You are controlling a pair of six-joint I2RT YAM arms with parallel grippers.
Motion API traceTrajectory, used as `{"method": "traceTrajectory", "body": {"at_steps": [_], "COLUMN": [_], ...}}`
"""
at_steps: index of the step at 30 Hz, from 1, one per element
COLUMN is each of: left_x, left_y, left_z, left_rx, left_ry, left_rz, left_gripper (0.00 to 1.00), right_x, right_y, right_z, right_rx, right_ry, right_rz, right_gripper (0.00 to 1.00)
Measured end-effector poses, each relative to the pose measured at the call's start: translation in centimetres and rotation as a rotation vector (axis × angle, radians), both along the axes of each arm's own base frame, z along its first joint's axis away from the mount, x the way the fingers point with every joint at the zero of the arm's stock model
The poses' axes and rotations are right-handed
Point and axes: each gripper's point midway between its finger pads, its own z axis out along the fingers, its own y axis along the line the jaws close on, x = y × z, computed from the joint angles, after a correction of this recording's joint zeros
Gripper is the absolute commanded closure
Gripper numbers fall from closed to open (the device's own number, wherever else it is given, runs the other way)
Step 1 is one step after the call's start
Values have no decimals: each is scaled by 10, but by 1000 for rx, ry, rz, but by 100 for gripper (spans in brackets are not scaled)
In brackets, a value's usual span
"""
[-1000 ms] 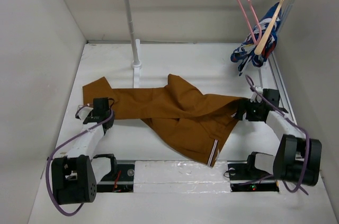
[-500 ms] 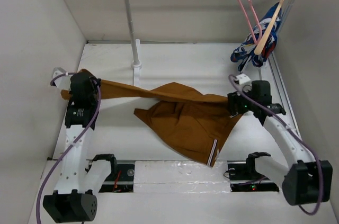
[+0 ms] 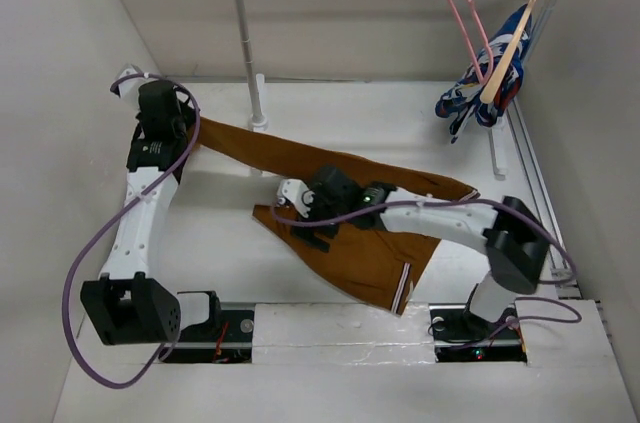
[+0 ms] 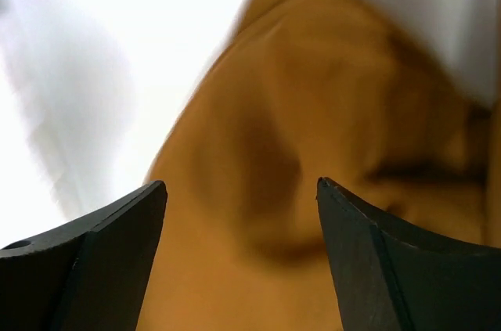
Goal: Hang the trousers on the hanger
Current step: Flatten out the trousers at the center of the board.
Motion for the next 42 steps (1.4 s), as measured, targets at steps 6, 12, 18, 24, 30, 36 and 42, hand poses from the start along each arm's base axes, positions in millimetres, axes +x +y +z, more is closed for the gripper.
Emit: {"method": "traceTrajectory", "body": {"at_steps": [6, 12, 18, 24, 30, 36, 42], "left_x": [14, 15, 18, 30, 45, 60, 70], "left_y": [-4, -6, -5, -2, -3, -8, -12], "left_z": [-1, -1, 14, 36, 7, -16, -12], "left_rx": [20, 23, 34, 53, 53, 44, 42], "left_ry": [14, 15, -6, -44, 28, 94, 89], "left_rz": [-42, -53, -54, -47, -58, -91, -121], "left_gripper": [100, 100, 100, 100, 100, 100, 100], "right_x": [41, 12, -72, -30, -18, -57, -128], "right_y": [47, 50, -15, -120, -171, -84, -5], "right_z": [-49, -68, 71, 96, 48, 142, 93], "right_rx": [-85, -113, 118, 117, -171, 81, 25], "right_ry": [-21, 25, -64, -99, 31, -109, -46], "right_rz": [-45, 86, 301, 27, -182, 55, 341], "right_gripper": [44, 100, 95, 35, 33, 32, 30]}}
